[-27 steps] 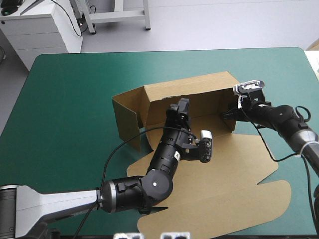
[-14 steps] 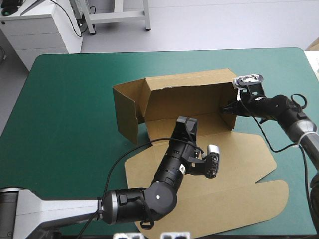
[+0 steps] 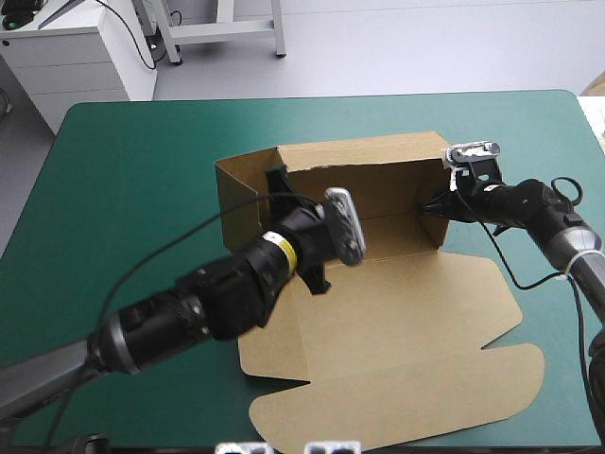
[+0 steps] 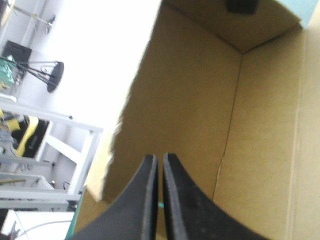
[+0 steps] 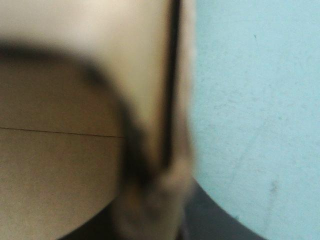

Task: Fold the box

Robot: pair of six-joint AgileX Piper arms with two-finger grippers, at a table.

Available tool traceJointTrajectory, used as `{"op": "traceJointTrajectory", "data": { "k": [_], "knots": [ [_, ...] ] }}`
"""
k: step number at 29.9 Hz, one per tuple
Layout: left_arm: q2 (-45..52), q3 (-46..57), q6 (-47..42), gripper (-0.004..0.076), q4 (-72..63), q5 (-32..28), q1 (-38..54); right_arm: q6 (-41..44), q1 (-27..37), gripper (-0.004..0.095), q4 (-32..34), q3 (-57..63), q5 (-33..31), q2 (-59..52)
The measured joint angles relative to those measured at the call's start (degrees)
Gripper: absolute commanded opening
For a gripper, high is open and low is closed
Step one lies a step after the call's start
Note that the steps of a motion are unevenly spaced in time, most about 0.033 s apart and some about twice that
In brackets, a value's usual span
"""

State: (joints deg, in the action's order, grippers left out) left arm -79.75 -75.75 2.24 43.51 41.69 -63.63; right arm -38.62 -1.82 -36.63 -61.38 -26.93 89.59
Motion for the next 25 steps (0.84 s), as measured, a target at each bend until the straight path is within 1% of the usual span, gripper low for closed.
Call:
{"op": "traceJointTrajectory", "data": {
  "k": [3,7,9,10,16,18,22,25],
  "knots": [
    [1.6,-5.5,13.4,0.0015,-15.5,3.3,9.9,0.1,0.0,-0.0014,0.5,0.0,-0.3,0.0],
    [2.1,-12.3,31.5,0.0015,-38.8,12.4,25.0,0.3,0.0,-0.0014,0.7,0.0,-0.4,0.0],
    [2.4,-13.9,37.4,0.0014,-48.8,15.8,33.7,0.4,0.0,-0.0014,0.7,0.0,-0.5,0.0],
    [2.5,-14.2,39.4,0.0014,-52.3,16.6,37.3,0.4,0.0,-0.0014,0.7,0.0,-0.5,0.0],
    [3.5,-14.3,44.5,0.0014,-72.2,19.8,63.4,0.4,0.0,-0.0014,0.9,0.0,-0.6,0.0],
    [3.9,-14.3,45.4,0.0014,-77.6,22.0,72.1,0.5,0.0,-0.0014,0.9,0.0,-0.6,0.0],
    [4.2,-13.4,45.3,0.0014,-85.8,27.0,86.8,1.2,0.0,-0.0014,1.3,0.0,-0.7,0.0],
    [4.3,-10.8,44.6,0.0013,-92.3,27.8,94.5,2.7,0.0,-0.0014,2.1,-0.1,-0.8,0.0]
  ]
}}
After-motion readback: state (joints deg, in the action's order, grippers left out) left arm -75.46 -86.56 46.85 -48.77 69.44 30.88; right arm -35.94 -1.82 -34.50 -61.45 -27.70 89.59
